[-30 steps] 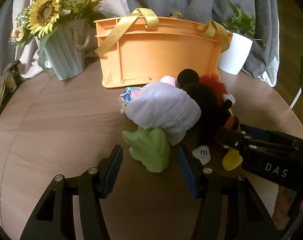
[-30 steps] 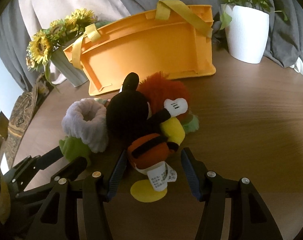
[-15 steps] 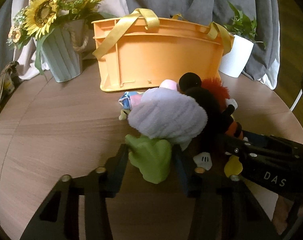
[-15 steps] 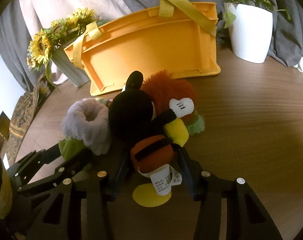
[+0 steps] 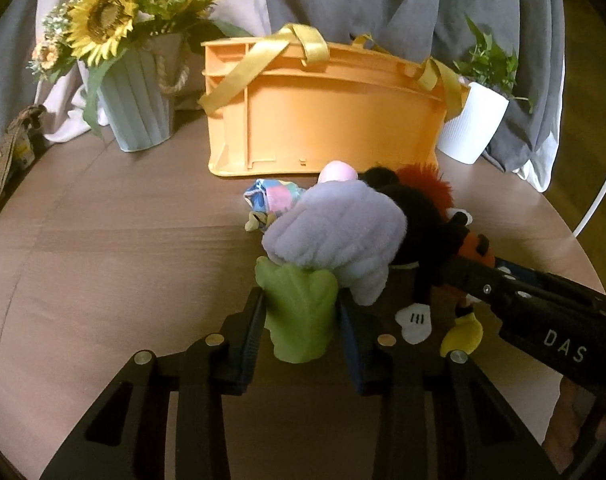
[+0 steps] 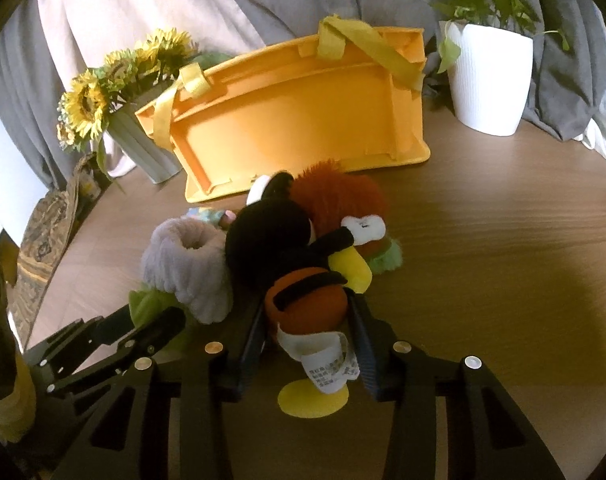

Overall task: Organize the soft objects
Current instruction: 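Grasp the green plush with the left tool while the right tool grasps the Mickey plush, then lift and carry the green and Mickey plushes over the orange crate with both tools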

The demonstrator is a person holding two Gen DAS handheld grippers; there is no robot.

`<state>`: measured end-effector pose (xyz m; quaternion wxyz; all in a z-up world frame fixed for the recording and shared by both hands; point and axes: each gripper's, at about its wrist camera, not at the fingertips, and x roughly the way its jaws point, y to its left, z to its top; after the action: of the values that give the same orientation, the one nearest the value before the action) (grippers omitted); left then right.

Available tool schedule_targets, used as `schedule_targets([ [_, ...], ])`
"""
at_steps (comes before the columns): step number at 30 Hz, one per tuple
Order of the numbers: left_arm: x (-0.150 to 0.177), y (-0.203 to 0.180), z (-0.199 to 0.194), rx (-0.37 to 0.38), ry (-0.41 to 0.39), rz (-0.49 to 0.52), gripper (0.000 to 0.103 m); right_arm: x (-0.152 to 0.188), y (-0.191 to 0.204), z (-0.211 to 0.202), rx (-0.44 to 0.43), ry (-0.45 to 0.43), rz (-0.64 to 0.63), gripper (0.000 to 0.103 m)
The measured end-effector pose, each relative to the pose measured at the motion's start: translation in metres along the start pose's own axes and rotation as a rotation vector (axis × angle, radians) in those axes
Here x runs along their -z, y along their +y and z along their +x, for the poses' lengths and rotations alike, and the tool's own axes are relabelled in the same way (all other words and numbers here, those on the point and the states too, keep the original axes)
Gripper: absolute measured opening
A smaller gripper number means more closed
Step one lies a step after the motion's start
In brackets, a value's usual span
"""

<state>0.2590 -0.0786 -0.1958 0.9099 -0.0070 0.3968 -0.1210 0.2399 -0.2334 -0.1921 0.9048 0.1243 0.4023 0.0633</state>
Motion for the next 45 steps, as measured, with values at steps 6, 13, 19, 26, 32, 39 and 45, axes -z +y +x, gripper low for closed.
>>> schedule_targets([
  [6, -0.004, -0.001, -0.018, 0.010, -0.021, -0.028, 0.035, -0.004, 0.003, -0.017, 0.001, -0.022, 0.000, 0.042],
  [13, -0.015, 0.000, -0.041, -0.016, -0.062, -0.055, 0.035, -0.011, 0.009, -0.038, 0.015, -0.058, -0.004, 0.040],
  [19, -0.025, 0.002, -0.054, -0.027, -0.096, -0.046, 0.035, -0.018, 0.013, -0.050, 0.057, -0.087, -0.010, 0.040],
  [26, -0.038, 0.004, -0.069, -0.037, -0.151, -0.034, 0.035, -0.031, 0.017, -0.063, 0.093, -0.140, -0.006, 0.040],
  [32, -0.054, 0.007, -0.082, -0.024, -0.201, -0.030, 0.035, -0.045, 0.024, -0.078, 0.097, -0.197, -0.018, 0.040],
  [39, -0.072, 0.004, -0.098, 0.003, -0.254, -0.010, 0.035, -0.058, 0.030, -0.096, 0.091, -0.252, -0.013, 0.040],
  [45, -0.087, 0.003, -0.108, 0.023, -0.291, -0.001, 0.035, -0.069, 0.034, -0.107, 0.091, -0.289, -0.006, 0.040],
])
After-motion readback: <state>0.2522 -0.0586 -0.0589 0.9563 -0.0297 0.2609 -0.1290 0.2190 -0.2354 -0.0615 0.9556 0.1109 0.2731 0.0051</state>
